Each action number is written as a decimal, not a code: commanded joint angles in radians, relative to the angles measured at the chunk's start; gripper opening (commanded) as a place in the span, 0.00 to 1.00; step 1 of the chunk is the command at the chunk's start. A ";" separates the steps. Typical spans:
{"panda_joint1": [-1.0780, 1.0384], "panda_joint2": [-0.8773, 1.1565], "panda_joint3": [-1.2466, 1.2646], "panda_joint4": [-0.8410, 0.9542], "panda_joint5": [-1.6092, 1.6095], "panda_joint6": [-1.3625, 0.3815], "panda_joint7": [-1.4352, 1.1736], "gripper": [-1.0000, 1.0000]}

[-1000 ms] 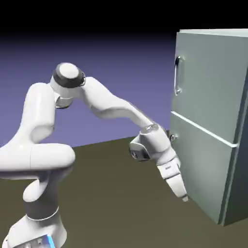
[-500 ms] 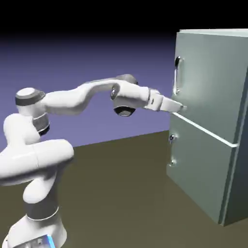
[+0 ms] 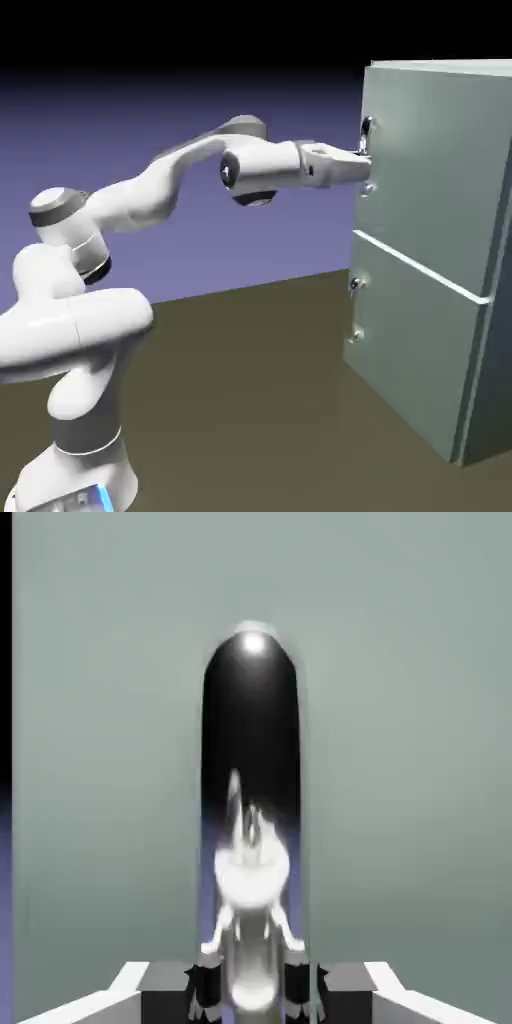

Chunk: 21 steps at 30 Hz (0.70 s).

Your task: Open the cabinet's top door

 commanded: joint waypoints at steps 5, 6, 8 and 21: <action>0.101 -0.007 -0.079 -0.180 0.025 -0.208 -0.111 0.00; 0.118 -0.010 -0.097 -0.214 0.023 -0.251 -0.131 0.00; 0.147 -0.019 -0.136 -0.277 0.013 -0.338 -0.169 0.00; 0.154 -0.142 -0.452 -0.522 -0.217 -0.904 -0.376 0.00</action>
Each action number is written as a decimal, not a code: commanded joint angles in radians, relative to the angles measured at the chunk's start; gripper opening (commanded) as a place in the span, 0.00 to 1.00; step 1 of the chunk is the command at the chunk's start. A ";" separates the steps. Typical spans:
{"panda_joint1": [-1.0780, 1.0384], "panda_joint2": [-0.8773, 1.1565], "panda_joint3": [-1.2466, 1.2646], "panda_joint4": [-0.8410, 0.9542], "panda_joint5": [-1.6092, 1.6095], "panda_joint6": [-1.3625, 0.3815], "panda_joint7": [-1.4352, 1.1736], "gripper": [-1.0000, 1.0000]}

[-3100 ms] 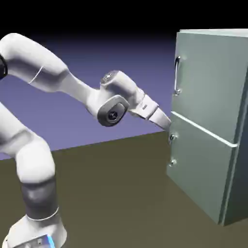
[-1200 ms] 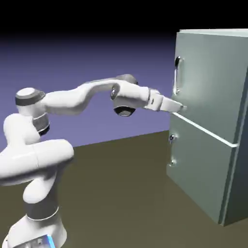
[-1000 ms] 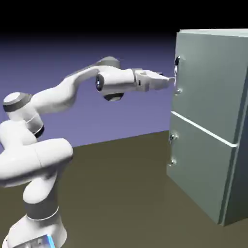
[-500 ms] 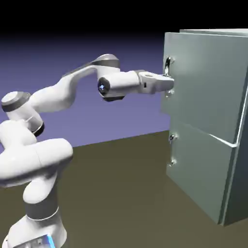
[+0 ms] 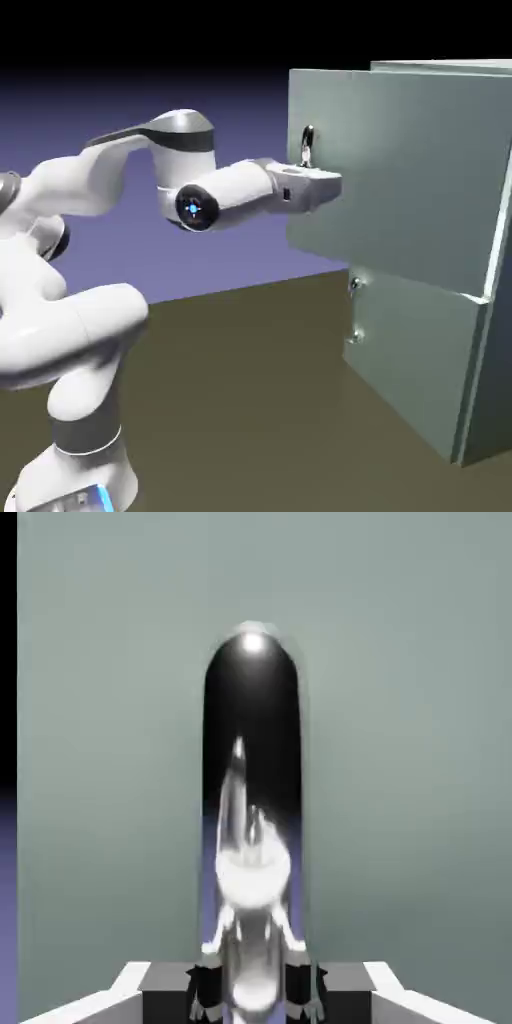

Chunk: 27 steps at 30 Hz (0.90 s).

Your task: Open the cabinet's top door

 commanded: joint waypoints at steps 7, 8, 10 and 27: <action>-0.111 -0.154 -0.164 -0.006 -0.209 -0.303 -0.132 0.00; -0.131 -0.184 -0.184 0.002 -0.244 -0.347 -0.155 0.00; -0.175 -0.253 -0.220 0.025 -0.320 -0.434 -0.207 0.00; -0.398 -0.869 -0.279 0.415 -0.894 -0.802 -0.594 0.00</action>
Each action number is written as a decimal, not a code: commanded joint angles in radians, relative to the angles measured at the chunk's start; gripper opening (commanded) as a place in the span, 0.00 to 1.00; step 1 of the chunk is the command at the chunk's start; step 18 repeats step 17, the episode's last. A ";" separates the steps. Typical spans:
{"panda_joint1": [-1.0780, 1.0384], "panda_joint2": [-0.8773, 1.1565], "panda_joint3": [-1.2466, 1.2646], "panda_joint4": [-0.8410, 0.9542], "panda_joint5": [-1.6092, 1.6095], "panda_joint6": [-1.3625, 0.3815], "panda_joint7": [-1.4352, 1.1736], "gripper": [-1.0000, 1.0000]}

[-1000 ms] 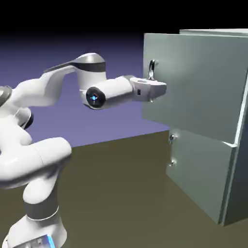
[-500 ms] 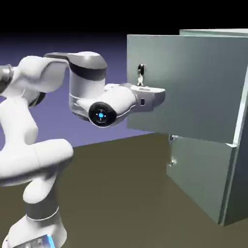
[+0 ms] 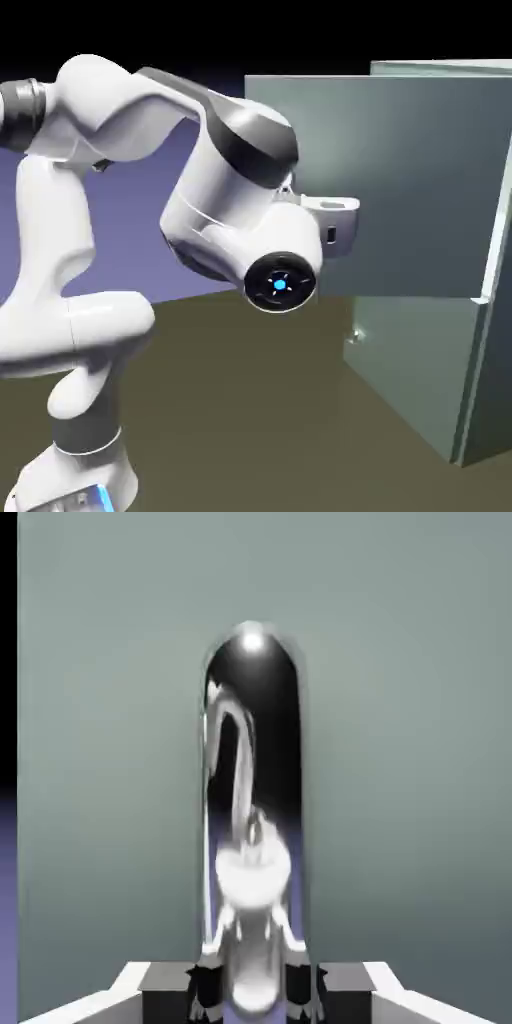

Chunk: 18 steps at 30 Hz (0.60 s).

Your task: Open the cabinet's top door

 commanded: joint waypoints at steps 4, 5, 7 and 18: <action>-0.014 -0.145 0.013 0.123 -0.110 -0.031 -0.051 0.00; -0.015 -0.181 0.016 0.155 -0.135 -0.037 -0.061 0.00; -0.016 -0.254 0.024 0.221 -0.185 -0.051 -0.076 0.00; 0.010 -0.571 0.062 0.538 -0.364 -0.116 -0.078 1.00</action>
